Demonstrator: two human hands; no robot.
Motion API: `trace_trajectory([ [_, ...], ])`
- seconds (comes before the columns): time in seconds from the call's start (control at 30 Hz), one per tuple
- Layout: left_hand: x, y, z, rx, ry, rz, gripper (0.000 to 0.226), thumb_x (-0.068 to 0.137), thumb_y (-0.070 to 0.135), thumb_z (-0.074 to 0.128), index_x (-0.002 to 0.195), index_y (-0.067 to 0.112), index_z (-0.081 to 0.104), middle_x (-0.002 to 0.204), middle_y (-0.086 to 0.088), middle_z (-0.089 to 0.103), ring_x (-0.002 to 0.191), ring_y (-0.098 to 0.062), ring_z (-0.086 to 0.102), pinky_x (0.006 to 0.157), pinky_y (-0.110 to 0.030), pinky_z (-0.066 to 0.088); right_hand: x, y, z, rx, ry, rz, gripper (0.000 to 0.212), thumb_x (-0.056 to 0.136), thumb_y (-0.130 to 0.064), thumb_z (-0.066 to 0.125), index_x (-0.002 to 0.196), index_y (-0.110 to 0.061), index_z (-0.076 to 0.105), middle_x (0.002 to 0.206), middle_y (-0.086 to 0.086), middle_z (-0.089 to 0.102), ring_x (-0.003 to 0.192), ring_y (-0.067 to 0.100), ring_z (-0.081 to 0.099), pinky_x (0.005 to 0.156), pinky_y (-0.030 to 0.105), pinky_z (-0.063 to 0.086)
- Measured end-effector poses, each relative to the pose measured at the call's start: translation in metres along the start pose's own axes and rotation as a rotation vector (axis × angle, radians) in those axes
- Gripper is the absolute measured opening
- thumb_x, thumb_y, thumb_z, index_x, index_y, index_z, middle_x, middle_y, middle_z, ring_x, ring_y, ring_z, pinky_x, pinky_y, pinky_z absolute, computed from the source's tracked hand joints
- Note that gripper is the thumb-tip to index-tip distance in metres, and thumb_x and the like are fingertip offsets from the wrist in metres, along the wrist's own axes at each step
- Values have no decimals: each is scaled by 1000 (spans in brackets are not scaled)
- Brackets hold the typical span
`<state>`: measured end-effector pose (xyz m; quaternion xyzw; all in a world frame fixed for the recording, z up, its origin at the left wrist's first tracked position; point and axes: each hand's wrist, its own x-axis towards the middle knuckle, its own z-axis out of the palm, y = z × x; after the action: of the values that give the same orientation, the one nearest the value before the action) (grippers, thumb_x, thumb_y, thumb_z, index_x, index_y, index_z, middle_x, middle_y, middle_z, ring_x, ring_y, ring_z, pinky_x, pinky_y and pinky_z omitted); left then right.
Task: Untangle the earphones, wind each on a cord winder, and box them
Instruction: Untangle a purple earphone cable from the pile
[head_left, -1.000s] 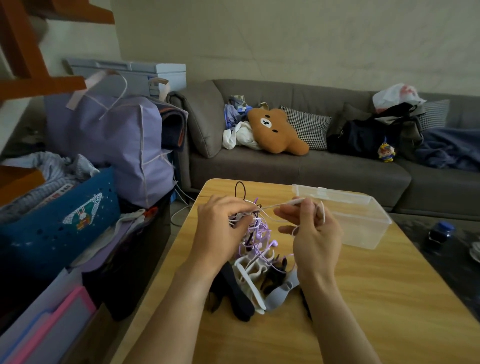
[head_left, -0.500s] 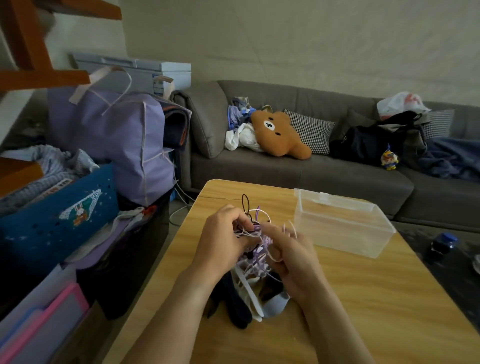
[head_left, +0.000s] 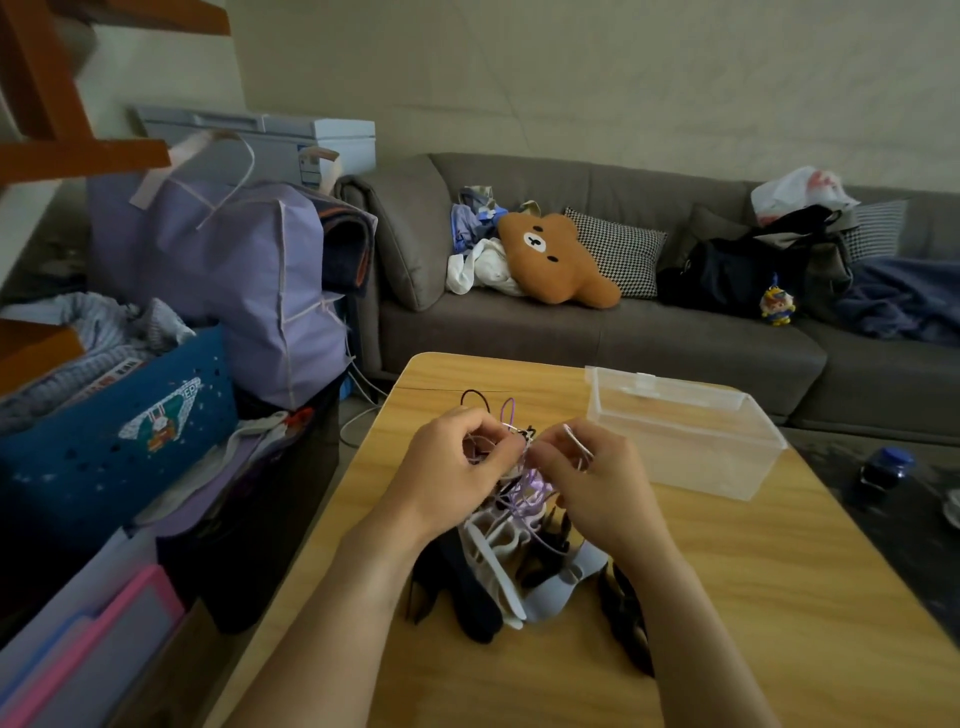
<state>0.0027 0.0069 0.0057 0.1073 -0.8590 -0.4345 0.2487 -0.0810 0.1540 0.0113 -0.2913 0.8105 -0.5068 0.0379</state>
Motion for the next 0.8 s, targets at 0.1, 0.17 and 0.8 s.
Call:
trace_trajectory([
  [0.1, 1, 6, -4, 182, -134, -110, 19, 86, 45, 71, 82, 28, 64, 78, 13, 68, 78, -4, 64, 90, -48, 50, -4, -2, 10, 25, 34, -16, 13, 96, -25, 64, 85, -19, 65, 77, -5, 68, 66, -1, 59, 54, 14, 45],
  [0.17, 3, 9, -7, 288, -156, -132, 22, 85, 43, 73, 78, 26, 61, 75, 11, 66, 77, -8, 63, 92, -49, 47, -7, -2, 18, 59, 56, -37, 14, 98, -27, 62, 87, -18, 64, 79, -4, 68, 70, 4, 61, 57, 18, 46],
  [0.8, 5, -3, -16, 54, -112, -137, 42, 75, 2, 77, 103, 25, 55, 84, -3, 69, 77, -21, 67, 70, -38, 58, -10, -4, 22, 93, -135, -66, 18, 86, -34, 76, 83, -20, 67, 66, -9, 67, 58, 5, 59, 57, 25, 50],
])
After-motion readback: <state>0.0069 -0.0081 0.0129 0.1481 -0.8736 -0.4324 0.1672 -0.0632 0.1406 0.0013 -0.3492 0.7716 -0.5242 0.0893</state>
